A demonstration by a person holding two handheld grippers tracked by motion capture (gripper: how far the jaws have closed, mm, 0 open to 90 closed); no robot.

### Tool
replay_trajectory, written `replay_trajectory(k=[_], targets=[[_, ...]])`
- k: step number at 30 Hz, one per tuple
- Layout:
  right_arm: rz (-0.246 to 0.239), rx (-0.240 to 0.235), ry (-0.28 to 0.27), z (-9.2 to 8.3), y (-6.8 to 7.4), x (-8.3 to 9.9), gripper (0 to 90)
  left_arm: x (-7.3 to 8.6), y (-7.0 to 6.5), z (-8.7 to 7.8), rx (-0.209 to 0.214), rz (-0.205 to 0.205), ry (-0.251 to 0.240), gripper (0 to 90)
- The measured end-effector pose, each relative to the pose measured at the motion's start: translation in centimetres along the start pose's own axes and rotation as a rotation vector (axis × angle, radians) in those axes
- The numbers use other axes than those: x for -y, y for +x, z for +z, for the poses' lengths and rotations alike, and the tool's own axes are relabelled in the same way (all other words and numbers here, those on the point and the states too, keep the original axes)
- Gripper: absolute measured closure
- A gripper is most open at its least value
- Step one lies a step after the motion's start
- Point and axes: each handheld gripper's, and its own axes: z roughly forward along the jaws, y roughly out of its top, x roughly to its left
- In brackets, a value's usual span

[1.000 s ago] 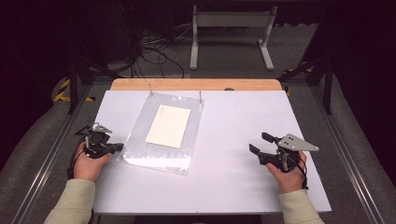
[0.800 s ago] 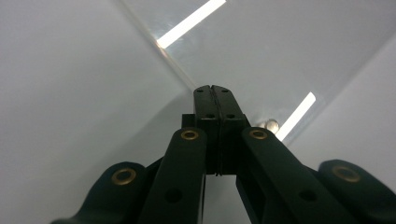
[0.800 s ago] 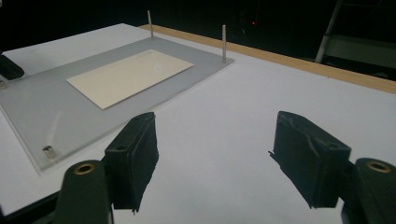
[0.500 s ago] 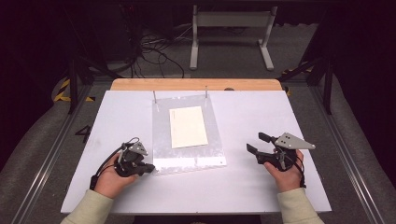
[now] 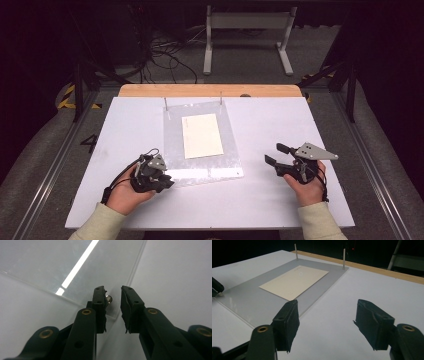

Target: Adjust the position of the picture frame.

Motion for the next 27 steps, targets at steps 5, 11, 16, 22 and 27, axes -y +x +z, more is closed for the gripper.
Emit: replay_trajectory(k=[5, 11, 16, 22, 27], targets=[[0.001, 0.000, -0.001, -0.2, 0.1, 0.0, 34.5, 0.4, 0.3, 0.0, 0.006, -0.031, -0.029, 83.3], [0.006, 0.000, -0.001, -0.3, 0.0, 0.1, 34.4, 0.7, 0.2, 0.1, 0.047, -0.087, -0.059, 83.4], [0.009, 0.005, -0.003, -0.3, 0.1, 0.0, 34.4, -0.1, -2.3, 0.9, 0.111, -0.044, -0.064, 83.3], [0.010, -0.010, 0.008, -0.3, 0.2, -0.1, 37.6, -2.1, -6.5, 3.0, 0.255, 0.017, -0.110, 83.3], [-0.001, -0.053, 0.075, 0.0, 0.6, -0.3, 48.5, -4.2, -10.1, 5.4, 0.398, 0.093, -0.060, 90.0]])
